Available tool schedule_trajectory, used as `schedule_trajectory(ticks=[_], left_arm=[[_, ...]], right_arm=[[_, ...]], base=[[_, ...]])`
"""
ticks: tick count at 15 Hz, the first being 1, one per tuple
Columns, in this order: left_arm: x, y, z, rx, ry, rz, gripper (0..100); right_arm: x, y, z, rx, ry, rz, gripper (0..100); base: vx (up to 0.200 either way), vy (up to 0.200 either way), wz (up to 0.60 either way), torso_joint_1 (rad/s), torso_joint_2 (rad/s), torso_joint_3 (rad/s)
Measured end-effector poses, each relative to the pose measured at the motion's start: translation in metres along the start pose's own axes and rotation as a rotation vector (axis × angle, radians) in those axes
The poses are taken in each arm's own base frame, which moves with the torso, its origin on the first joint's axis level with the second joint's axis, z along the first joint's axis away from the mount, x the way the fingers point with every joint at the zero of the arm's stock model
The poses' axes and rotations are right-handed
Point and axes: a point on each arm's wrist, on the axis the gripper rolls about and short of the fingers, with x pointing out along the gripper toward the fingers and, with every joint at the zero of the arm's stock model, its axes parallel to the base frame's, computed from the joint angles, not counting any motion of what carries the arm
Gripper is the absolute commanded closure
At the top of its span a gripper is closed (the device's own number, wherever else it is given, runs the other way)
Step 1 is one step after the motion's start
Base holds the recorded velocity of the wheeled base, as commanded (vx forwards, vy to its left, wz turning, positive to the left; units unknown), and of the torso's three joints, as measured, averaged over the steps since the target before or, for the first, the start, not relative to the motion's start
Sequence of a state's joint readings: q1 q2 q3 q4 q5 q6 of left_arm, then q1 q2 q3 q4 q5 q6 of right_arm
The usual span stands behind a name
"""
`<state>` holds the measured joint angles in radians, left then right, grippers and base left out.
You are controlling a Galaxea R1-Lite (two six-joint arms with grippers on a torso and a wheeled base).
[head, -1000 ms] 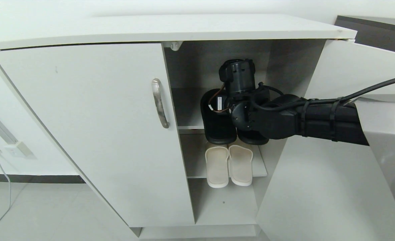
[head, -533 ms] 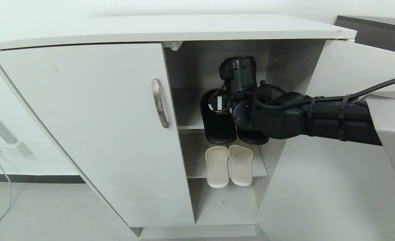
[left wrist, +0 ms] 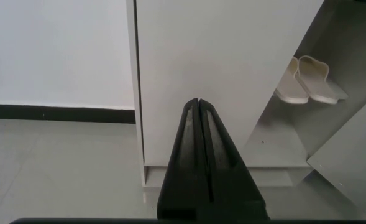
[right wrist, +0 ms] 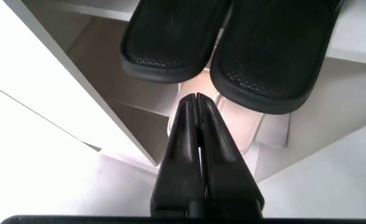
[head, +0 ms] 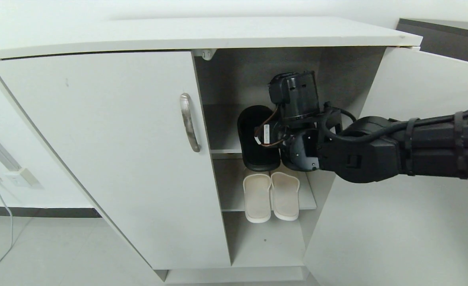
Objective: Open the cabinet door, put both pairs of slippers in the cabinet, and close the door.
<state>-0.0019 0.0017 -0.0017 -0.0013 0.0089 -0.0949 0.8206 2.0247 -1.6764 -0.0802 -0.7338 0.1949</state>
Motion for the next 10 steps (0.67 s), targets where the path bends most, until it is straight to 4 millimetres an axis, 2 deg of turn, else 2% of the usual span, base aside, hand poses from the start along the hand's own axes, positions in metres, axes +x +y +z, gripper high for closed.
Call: schedule_trajectory(ticks=[5, 6, 10], left_arm=[[0.0, 0.0, 0.0, 0.0, 0.0, 0.0, 100], [0.0, 0.0, 0.0, 0.0, 0.0, -0.001, 100], [0.0, 0.0, 0.0, 0.0, 0.0, 0.0, 100]], right_arm=[[-0.055, -0.013, -0.009, -0.01, -0.006, 0.08, 0], [-0.066, -0.017, -0.014, -0.014, -0.004, 0.099, 100], [-0.093, -0.031, -0.039, 0.014, -0.035, 0.188, 100]], base=[[0.0, 0.0, 0.0, 0.0, 0.0, 0.0], [0.0, 0.0, 0.0, 0.0, 0.0, 0.0], [0.0, 0.0, 0.0, 0.0, 0.0, 0.0]])
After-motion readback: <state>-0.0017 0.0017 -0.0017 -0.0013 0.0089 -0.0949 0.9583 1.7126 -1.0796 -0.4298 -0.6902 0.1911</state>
